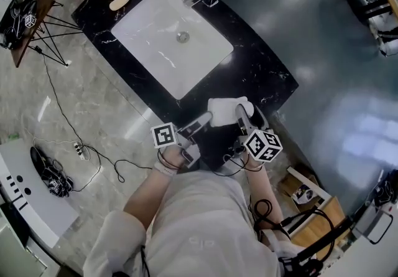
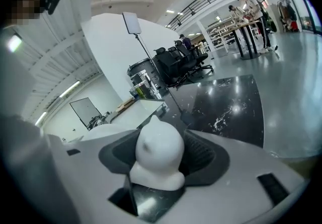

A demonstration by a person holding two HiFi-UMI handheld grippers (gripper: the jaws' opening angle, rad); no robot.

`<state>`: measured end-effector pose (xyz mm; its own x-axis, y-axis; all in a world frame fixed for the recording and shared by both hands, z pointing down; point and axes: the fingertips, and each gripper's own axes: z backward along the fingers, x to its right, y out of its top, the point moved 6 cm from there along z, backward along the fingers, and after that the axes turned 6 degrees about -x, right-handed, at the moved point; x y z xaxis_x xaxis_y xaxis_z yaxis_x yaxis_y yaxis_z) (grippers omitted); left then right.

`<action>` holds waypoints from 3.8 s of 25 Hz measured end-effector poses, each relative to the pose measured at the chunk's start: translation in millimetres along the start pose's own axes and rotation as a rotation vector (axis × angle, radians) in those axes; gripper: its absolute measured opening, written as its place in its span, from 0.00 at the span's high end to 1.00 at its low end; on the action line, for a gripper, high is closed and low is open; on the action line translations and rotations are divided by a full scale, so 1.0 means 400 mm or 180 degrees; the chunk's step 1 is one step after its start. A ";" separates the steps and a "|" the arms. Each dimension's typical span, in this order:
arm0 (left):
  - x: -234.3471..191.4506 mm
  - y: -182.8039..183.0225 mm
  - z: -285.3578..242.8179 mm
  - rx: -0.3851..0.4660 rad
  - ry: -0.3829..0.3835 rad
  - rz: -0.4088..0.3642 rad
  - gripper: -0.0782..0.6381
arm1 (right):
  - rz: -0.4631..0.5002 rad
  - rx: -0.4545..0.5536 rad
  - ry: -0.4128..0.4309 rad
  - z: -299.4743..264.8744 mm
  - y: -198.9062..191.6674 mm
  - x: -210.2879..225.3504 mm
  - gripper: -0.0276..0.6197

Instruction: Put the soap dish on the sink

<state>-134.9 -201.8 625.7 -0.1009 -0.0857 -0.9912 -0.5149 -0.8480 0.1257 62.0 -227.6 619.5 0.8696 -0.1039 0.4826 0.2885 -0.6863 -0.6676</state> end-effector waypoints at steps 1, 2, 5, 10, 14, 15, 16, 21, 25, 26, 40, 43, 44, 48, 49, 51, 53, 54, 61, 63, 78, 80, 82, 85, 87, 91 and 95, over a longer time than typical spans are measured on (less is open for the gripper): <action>-0.006 0.003 0.002 0.0027 -0.0007 0.0027 0.53 | 0.0054 -0.0019 -0.0021 -0.004 -0.001 -0.002 0.53; -0.009 0.008 0.004 0.0049 -0.0013 0.0039 0.53 | 0.0108 -0.0043 -0.0035 -0.008 -0.003 -0.004 0.53; -0.014 0.018 0.006 0.0067 -0.0008 0.0031 0.53 | 0.0257 -0.0114 -0.0086 -0.017 -0.009 -0.010 0.53; -0.012 0.027 0.010 0.0094 0.0002 0.0052 0.55 | 0.0340 -0.0190 -0.0112 -0.021 -0.016 -0.018 0.53; -0.012 0.032 0.015 0.0146 -0.0049 0.0073 0.56 | 0.0377 -0.0204 -0.0131 -0.014 -0.024 -0.019 0.53; -0.012 0.033 0.016 0.0154 -0.0055 0.0081 0.56 | 0.0380 -0.0192 -0.0132 -0.012 -0.023 -0.020 0.53; -0.013 0.033 0.017 0.0157 -0.0056 0.0083 0.56 | 0.0383 -0.0177 -0.0132 -0.009 -0.021 -0.020 0.53; -0.011 0.040 0.030 0.0229 -0.0059 0.0128 0.56 | 0.0380 -0.0065 -0.0116 0.005 -0.001 -0.031 0.53; -0.009 0.042 0.057 0.0318 -0.0021 0.0141 0.56 | 0.0327 0.0092 -0.0097 0.031 0.016 -0.041 0.53; -0.009 0.041 0.063 0.0321 -0.0018 0.0133 0.56 | 0.0328 0.0115 -0.0099 0.038 0.019 -0.043 0.53; -0.010 0.031 0.100 0.0327 0.0336 -0.0224 0.63 | 0.0343 0.0203 -0.0104 0.118 -0.009 -0.069 0.53; 0.012 0.029 0.095 0.0327 0.0220 -0.0220 0.63 | 0.0332 0.0219 -0.0100 0.128 -0.016 -0.076 0.53; 0.021 0.028 0.093 0.0328 0.0191 -0.0223 0.63 | 0.0326 0.0230 -0.0096 0.130 -0.017 -0.078 0.53; 0.063 0.021 0.090 0.0291 0.0094 -0.0311 0.63 | 0.0313 0.0314 -0.0067 0.143 -0.010 -0.090 0.53; 0.078 0.018 0.090 0.0280 0.0070 -0.0342 0.63 | 0.0310 0.0349 -0.0061 0.150 -0.005 -0.093 0.53; 0.111 0.010 0.087 0.0256 0.0026 -0.0417 0.63 | 0.0286 0.0443 -0.0042 0.170 0.007 -0.100 0.53; 0.147 0.000 0.080 0.0223 -0.0039 -0.0505 0.63 | 0.0241 0.0572 0.0000 0.197 0.024 -0.107 0.53; 0.164 -0.007 0.076 0.0204 -0.0078 -0.0539 0.63 | 0.0217 0.0646 0.0029 0.214 0.034 -0.111 0.53; 0.270 -0.103 -0.013 -0.0135 -0.0315 -0.0761 0.64 | 0.0110 0.1272 0.0205 0.393 0.106 -0.117 0.53; 0.298 -0.147 -0.056 -0.0323 -0.0360 -0.0822 0.64 | 0.0039 0.1459 0.0226 0.460 0.119 -0.106 0.53; 0.353 -0.653 -0.369 -0.2040 -0.0586 -0.0936 0.66 | -0.0613 0.2604 -0.0384 0.993 0.002 0.110 0.56; 0.344 -0.716 -0.400 -0.2225 -0.0589 -0.0918 0.67 | -0.0734 0.2712 -0.0462 1.046 -0.026 0.142 0.57; 0.335 -0.770 -0.423 -0.2386 -0.0592 -0.0901 0.68 | -0.0824 0.2782 -0.0563 1.091 -0.054 0.169 0.59; 0.326 -0.844 -0.447 -0.2616 -0.0589 -0.0849 0.70 | -0.0948 0.2900 -0.0675 1.154 -0.095 0.194 0.62; 0.318 -0.883 -0.457 -0.2728 -0.0574 -0.0817 0.73 | -0.1012 0.2981 -0.0720 1.188 -0.118 0.205 0.65; 0.301 -0.940 -0.467 -0.2903 -0.0556 -0.0835 0.78 | -0.1098 0.3078 -0.0819 1.235 -0.155 0.227 0.71; 0.293 -0.965 -0.475 -0.2977 -0.0552 -0.0812 0.83 | -0.1248 0.3154 -0.0827 1.251 -0.179 0.239 0.75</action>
<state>213.7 16.1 453.0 -0.2423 0.1721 -0.9548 0.3349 -0.9088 -0.2487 325.1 171.7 429.7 0.6716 0.2301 0.7043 0.6563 0.2564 -0.7096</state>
